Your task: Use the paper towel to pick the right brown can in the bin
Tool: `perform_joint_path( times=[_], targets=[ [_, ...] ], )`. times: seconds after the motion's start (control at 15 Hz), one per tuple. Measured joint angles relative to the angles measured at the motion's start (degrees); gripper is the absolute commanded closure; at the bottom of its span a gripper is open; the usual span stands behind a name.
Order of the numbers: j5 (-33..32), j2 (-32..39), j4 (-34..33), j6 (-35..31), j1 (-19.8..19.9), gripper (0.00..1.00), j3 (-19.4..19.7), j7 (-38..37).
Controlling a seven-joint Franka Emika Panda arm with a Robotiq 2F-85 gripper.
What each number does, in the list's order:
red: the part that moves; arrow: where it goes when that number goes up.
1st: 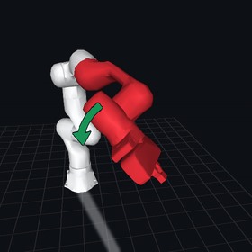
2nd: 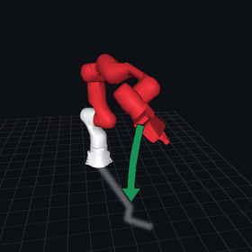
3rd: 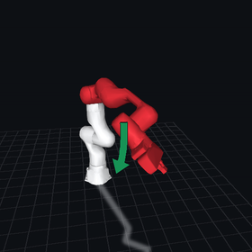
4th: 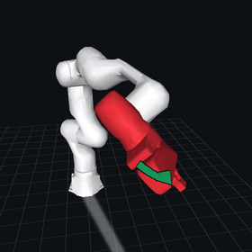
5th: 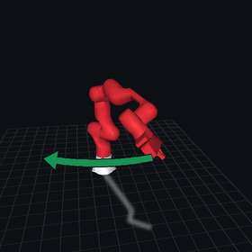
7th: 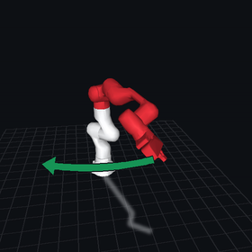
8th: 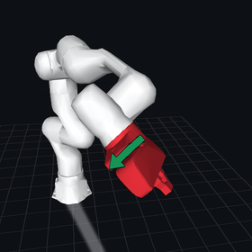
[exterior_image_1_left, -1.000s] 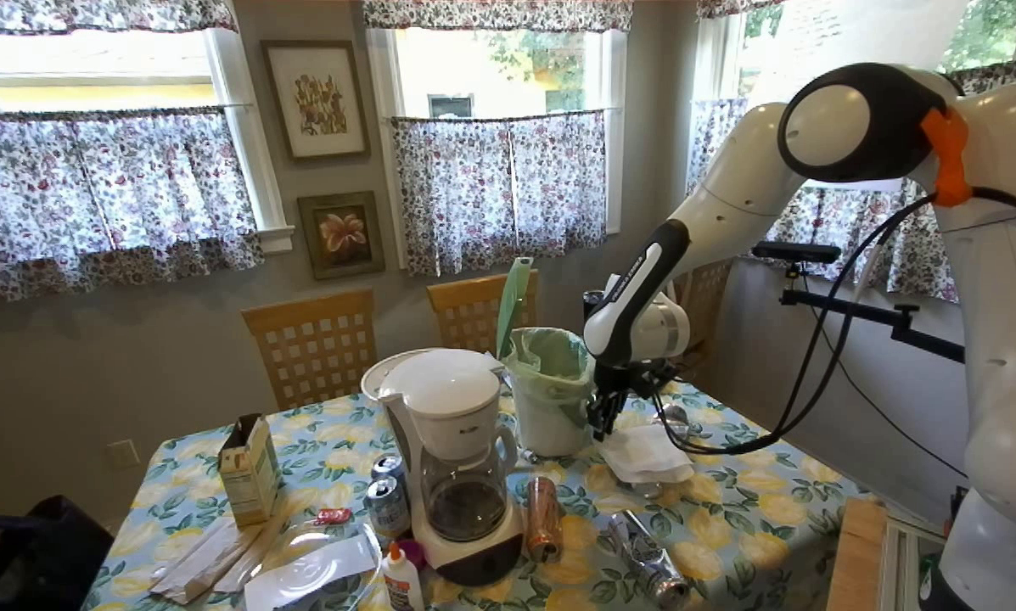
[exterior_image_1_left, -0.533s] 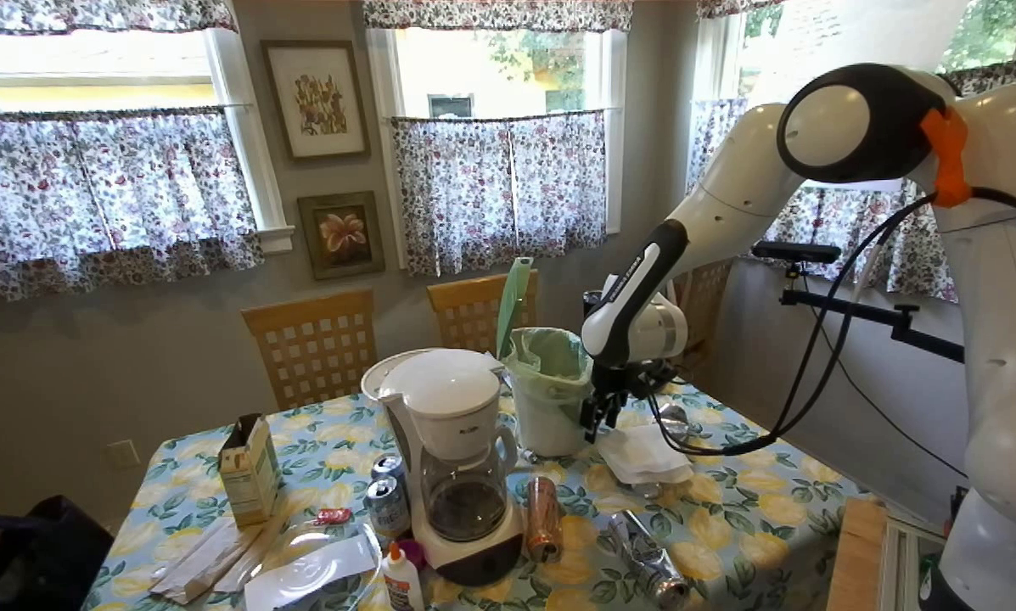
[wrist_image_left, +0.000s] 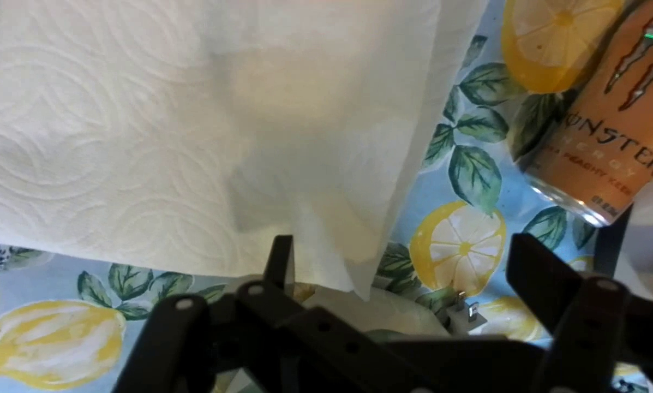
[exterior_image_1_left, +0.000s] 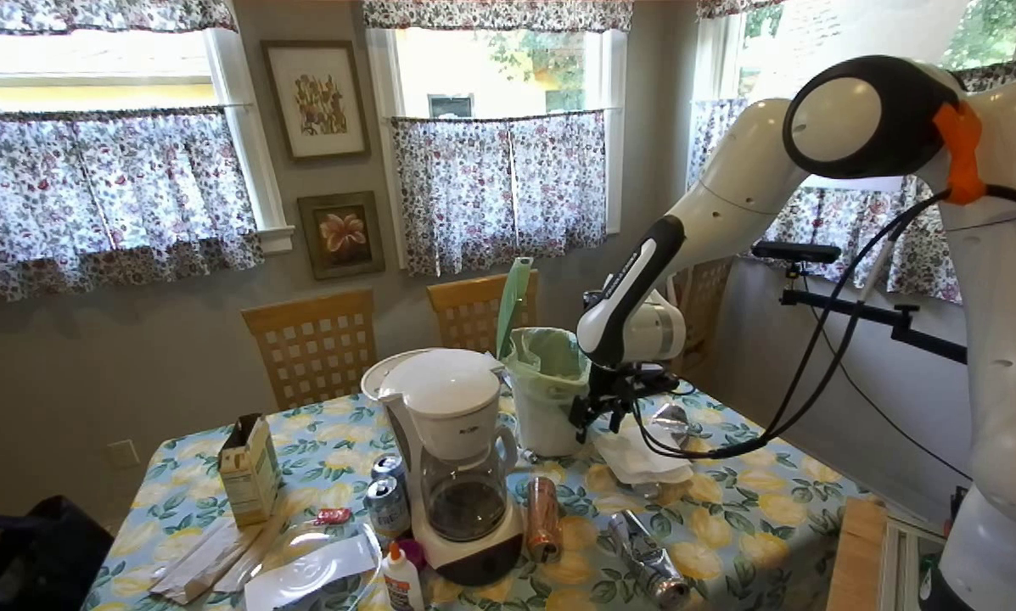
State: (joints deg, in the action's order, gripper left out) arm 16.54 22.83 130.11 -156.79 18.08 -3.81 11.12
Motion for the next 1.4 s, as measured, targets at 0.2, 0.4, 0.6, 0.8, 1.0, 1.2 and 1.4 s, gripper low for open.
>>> perform_joint_path(
  times=[0.2,0.4,0.6,0.8,1.0,1.2,1.4],
  targets=[
    [-0.4,-2.2,2.5,-0.1,-2.8,0.00,2.9,-5.4],
    [-3.0,-4.4,5.6,0.0,-6.5,0.00,7.1,-11.1],
    [-6.4,-5.0,7.3,0.1,-9.0,0.00,10.4,-15.4],
    [-7.2,-4.9,7.6,0.1,-9.4,0.00,11.4,-16.2],
    [-7.2,-4.6,7.4,0.1,-9.2,0.00,11.6,-16.1],
    [-7.2,-3.4,6.7,0.1,-9.1,0.00,11.6,-16.0],
    [-7.2,-1.9,6.0,0.1,-9.1,0.00,11.7,-16.0]
  ],
)
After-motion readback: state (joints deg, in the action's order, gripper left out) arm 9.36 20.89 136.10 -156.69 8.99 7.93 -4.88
